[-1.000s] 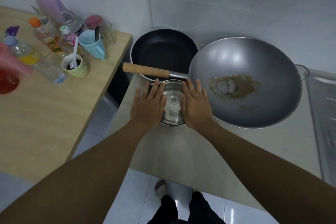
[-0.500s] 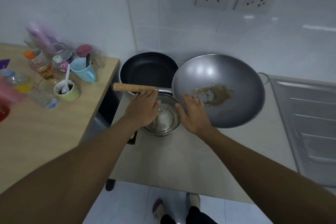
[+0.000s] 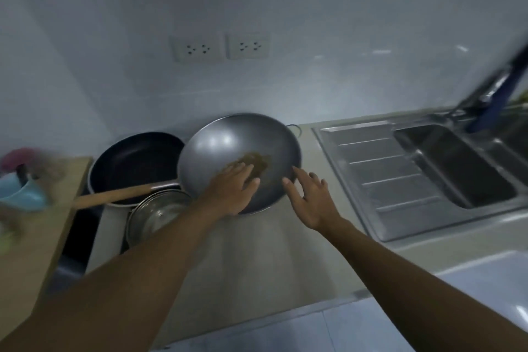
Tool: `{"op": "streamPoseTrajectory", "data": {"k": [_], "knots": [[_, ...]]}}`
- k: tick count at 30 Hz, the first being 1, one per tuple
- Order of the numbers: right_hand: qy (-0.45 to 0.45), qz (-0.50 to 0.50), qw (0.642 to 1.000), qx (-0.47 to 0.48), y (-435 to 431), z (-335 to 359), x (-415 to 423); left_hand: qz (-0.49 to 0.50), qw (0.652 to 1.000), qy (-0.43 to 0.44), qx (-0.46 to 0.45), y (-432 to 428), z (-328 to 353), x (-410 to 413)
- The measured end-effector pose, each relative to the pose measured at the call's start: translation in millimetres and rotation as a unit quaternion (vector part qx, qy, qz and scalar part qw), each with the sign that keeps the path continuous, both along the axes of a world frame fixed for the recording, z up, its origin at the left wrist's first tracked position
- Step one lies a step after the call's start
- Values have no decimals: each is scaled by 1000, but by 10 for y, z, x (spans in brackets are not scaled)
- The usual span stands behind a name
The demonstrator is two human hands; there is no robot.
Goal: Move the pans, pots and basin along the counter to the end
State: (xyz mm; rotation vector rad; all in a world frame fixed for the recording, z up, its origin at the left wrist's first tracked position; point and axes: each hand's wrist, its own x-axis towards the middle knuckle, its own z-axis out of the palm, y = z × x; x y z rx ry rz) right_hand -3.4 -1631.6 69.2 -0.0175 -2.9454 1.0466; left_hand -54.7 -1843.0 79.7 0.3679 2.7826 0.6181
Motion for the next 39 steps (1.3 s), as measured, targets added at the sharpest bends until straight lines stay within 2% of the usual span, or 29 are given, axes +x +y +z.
{"op": "streamPoseTrajectory", "data": {"k": [8, 18, 23, 27, 39], "knots": [[15, -108, 994, 6, 1584, 105, 490, -100, 995, 9, -20, 1703, 135, 87], [17, -229, 973, -33, 3661, 203, 1358, -220, 976, -10, 5, 4112, 258, 545], [6, -314, 948, -46, 4518, 198, 1774, -311, 950, -15, 27, 5193, 295, 759], [4, -380, 923, -57, 5083, 173, 1995, -368, 930, 1, 9, 5990, 280, 835], [29, -524, 849, -62, 6422, 330, 2220, -520, 854, 27, 10, 7977, 476, 713]]}}
